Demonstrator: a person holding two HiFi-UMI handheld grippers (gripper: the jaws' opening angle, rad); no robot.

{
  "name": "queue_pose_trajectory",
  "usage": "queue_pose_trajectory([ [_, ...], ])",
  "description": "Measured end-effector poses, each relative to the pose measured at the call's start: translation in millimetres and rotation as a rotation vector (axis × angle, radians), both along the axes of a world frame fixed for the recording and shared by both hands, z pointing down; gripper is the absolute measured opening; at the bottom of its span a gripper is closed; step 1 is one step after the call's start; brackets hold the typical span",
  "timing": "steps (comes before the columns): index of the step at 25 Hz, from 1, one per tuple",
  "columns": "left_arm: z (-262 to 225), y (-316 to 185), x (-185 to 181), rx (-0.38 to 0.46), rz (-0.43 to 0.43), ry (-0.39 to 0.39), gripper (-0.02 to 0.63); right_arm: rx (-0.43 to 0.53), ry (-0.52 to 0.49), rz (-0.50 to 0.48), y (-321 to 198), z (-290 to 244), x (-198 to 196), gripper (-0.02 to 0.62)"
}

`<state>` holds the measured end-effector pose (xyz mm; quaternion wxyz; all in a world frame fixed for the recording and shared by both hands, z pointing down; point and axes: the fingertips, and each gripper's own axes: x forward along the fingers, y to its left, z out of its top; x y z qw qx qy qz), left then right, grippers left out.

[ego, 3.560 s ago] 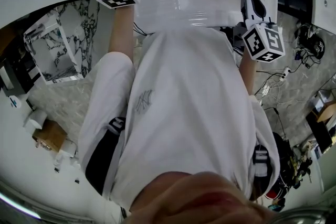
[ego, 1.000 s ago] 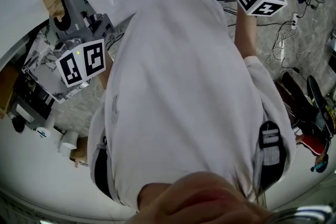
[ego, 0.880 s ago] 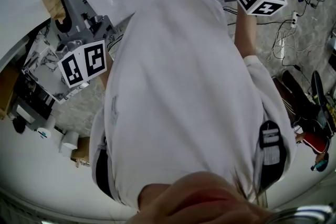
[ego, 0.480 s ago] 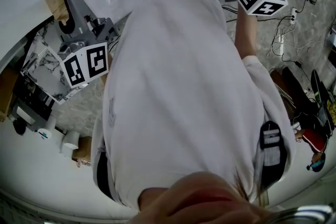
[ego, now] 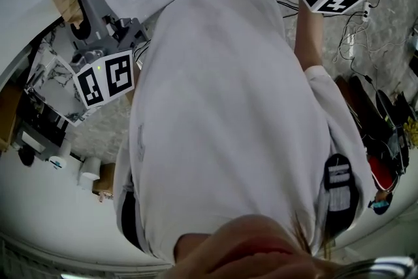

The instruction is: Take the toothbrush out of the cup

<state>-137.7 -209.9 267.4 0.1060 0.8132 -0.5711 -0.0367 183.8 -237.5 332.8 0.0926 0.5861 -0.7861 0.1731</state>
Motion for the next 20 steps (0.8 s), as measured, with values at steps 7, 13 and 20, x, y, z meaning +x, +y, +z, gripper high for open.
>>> queue_pose_trajectory([
  [7, 4, 1, 0, -0.003, -0.002, -0.002, 0.038, 0.007, -0.011, 0.012, -1, 1, 2, 0.015],
  [13, 2, 1, 2, 0.012, 0.017, -0.006, 0.038, 0.020, -0.005, 0.023, -1, 2, 8, 0.015],
  [20, -3, 1, 7, 0.027, 0.035, -0.005, 0.038, 0.027, -0.015, 0.003, 1, 1, -2, 0.015],
])
